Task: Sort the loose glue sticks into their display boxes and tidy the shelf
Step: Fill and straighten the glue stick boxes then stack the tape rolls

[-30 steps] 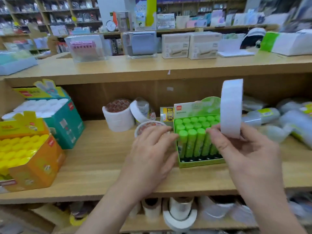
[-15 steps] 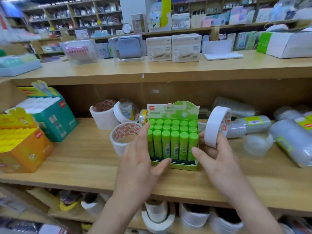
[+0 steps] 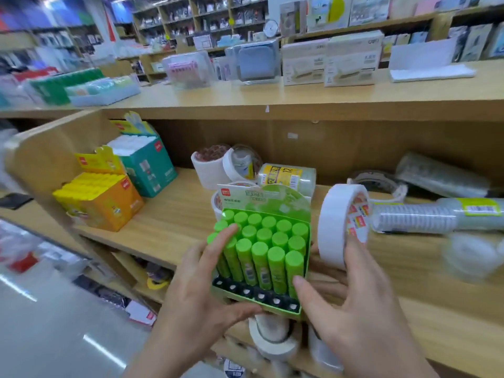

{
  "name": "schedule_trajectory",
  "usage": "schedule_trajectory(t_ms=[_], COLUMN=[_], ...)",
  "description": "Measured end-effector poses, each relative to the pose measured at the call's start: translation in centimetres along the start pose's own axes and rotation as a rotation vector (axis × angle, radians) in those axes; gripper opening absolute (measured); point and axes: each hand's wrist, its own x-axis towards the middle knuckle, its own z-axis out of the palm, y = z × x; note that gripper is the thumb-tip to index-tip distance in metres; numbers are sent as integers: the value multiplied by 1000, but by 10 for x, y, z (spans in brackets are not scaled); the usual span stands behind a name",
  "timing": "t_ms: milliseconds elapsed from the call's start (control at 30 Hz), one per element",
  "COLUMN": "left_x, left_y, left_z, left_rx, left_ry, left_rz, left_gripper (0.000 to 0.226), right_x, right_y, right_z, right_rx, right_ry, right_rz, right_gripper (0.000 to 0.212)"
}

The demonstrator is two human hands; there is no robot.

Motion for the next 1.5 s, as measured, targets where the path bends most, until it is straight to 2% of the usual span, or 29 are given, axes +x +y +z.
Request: schedule_trajectory(t_ms=[267, 333, 400, 533, 633, 733, 933, 1067, 1133, 1200, 1267, 1333, 1433, 1500], left_x=[6, 14, 25, 48, 64, 79, 94, 99, 99, 99, 99, 98, 103, 109], left_y=[-77, -98, -114, -128, -131, -138, -148, -140, -129, -108, -81, -66, -65, -68], left_z=[-63, -72, -78, -85, -84, -86, -95, -93, -92, -88, -74, -54, -42, -42], left_rx=[50, 107, 249, 579, 623, 623, 614, 585, 577, 448, 339, 226, -112, -216], left_ry=[106, 157, 202, 180, 73, 26, -33, -79, -59, 18, 14, -35, -87, -124], left_rz=[-180, -186, -138, 145, 266, 274, 190, 150, 221, 350, 424, 418, 249, 217], left_gripper=[115, 112, 107, 100, 94, 93, 98, 95, 84, 63, 56, 67, 92, 97], right_x=[24, 34, 46, 68, 77, 80, 60, 54, 56, 64, 75, 87, 100, 107], right_y=[-19, -23, -25, -25, -26, -29, -35, -33, -30, -28, -27, -30, -32, -27], right_z=[100, 124, 143, 166, 173, 167, 101, 68, 64, 67, 72, 77, 87, 94], right_rx=[-195, -248, -262, -239, -262, -291, -456, -510, -529, -545, -538, -537, -555, -584], right_ry=[-254, -326, -359, -340, -300, -194, 68, 194, 188, 158, 144, 121, -1, -95], right_rz=[-266, -281, -271, -285, -316, -382, -400, -330, -326, -348, -377, -395, -395, -391], right_gripper=[42, 35, 37, 34, 26, 13, 27, 22, 21, 23, 24, 23, 20, 20])
